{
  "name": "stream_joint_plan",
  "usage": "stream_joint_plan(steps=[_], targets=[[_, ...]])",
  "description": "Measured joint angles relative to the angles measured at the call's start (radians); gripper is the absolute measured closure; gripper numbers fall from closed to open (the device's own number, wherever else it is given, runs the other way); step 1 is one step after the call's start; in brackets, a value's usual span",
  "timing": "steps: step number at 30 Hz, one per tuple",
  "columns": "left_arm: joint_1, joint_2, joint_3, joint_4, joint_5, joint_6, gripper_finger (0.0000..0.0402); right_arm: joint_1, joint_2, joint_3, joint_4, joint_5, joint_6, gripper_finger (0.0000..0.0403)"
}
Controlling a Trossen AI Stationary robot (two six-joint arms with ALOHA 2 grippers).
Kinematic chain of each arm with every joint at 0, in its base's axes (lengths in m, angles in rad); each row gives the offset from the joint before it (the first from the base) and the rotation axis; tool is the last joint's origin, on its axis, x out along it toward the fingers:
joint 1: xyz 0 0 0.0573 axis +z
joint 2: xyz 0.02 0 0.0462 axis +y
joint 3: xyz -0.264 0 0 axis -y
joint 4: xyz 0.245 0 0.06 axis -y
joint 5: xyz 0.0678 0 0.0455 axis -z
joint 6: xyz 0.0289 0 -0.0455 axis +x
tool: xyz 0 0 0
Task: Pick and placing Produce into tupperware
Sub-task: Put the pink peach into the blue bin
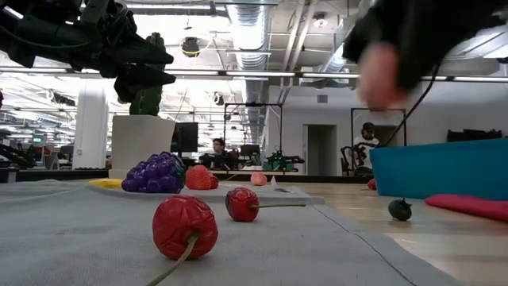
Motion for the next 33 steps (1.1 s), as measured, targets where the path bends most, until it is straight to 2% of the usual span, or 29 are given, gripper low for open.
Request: stream_joint_plan(steps=[8,12,18,25,29,33], targets=[[0.0,0.0,0.0,-0.003,0.0,-0.001,0.0178,-0.068,-0.183,0.0,-0.055,0.09,-0.113,0.0243],[0.0,0.0,0.0,-0.008,0.001,-0.002,0.0178,-0.094,-0.274,-0.003,-0.124,0.171,-0.141,0.0244],[0.0,0.0,0.0,-0.008,0.001,-0.003,0.0178,-0.125,-0.454,-0.104,-0.063,0.252,-0.214,0.0251],[0.0,0.0,0.0,-0.008,0.001,-0.003,0.0178,-0.198,-0.707,-0.364,0.089,0.264,-0.227,0.0248],[0.0,0.0,0.0,-0.008,0.0,-0.003,0.0178,-0.25,-0.871,-0.571,0.245,0.256,-0.218,0.025],[0.0,0.0,0.0,0.003,0.0,-0.004,0.0178,-0.3,-1.014,-0.756,0.446,0.199,-0.213,0.0247]])
